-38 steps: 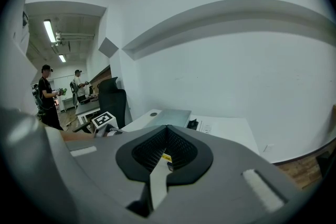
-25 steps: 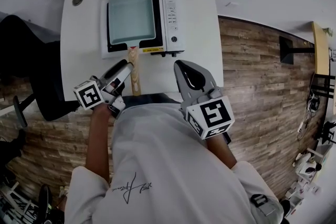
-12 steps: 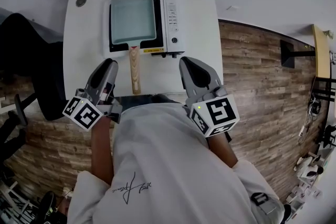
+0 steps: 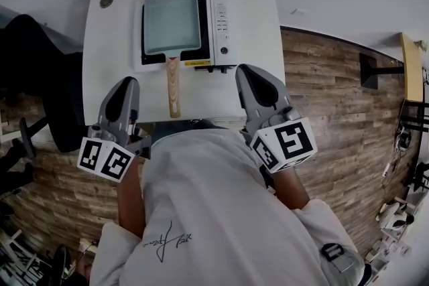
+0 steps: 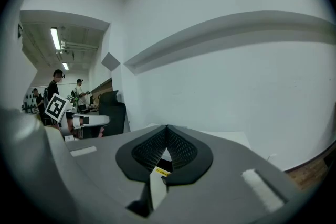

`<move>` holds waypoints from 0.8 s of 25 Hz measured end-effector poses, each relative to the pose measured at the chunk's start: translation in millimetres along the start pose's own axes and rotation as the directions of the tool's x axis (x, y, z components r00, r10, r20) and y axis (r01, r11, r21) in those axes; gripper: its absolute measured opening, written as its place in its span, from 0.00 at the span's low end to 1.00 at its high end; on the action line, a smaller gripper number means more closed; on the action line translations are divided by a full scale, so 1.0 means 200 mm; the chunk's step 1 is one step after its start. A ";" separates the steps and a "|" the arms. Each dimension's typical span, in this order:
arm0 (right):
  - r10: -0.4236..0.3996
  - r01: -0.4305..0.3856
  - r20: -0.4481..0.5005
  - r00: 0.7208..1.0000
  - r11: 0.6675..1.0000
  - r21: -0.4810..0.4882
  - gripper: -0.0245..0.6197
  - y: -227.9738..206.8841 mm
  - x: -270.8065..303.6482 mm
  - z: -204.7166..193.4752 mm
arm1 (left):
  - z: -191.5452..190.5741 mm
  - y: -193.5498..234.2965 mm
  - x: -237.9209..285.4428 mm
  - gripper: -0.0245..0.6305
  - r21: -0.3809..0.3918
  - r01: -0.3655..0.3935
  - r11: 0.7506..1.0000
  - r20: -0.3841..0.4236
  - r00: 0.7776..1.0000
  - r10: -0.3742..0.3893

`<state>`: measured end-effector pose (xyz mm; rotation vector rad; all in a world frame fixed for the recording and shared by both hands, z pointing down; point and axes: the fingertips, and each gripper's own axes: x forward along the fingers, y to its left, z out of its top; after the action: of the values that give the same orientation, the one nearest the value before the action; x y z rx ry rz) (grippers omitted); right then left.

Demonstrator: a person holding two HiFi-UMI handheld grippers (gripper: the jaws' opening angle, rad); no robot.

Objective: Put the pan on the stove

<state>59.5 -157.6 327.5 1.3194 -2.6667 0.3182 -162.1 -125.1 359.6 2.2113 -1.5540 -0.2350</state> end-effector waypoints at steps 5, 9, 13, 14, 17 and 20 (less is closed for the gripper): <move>0.016 -0.016 -0.005 1.000 1.000 -0.010 0.03 0.00 0.00 0.01 | 0.00 -0.01 -0.03 0.12 0.048 -0.016 0.999 0.000 1.000 0.016; 0.037 -0.037 0.002 0.999 0.999 -0.016 0.03 0.00 0.01 0.04 | 0.02 0.02 -0.05 0.12 0.083 -0.061 0.995 0.001 0.998 0.062; 0.061 -0.061 -0.003 0.998 0.998 0.002 0.03 0.01 0.01 0.05 | 0.01 0.01 -0.09 0.12 0.138 -0.083 0.987 -0.057 0.994 0.092; 0.069 -0.069 -0.008 0.998 0.998 0.008 0.03 0.02 0.01 0.05 | 0.02 0.01 -0.08 0.12 0.148 -0.079 0.986 -0.065 0.994 0.090; 0.087 -0.087 -0.022 0.996 0.996 0.006 0.03 0.02 0.00 0.06 | 0.03 -0.03 -0.06 0.12 0.168 -0.068 0.983 -0.069 0.994 0.080; 0.102 -0.102 -0.022 0.994 0.995 0.006 0.03 0.01 0.01 0.06 | 0.03 -0.03 -0.05 0.12 0.169 -0.048 0.984 -0.079 0.995 0.062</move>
<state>56.0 -160.9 316.2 1.1755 -2.7220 0.3503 -162.1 -115.9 351.2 2.2674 -1.6396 0.0056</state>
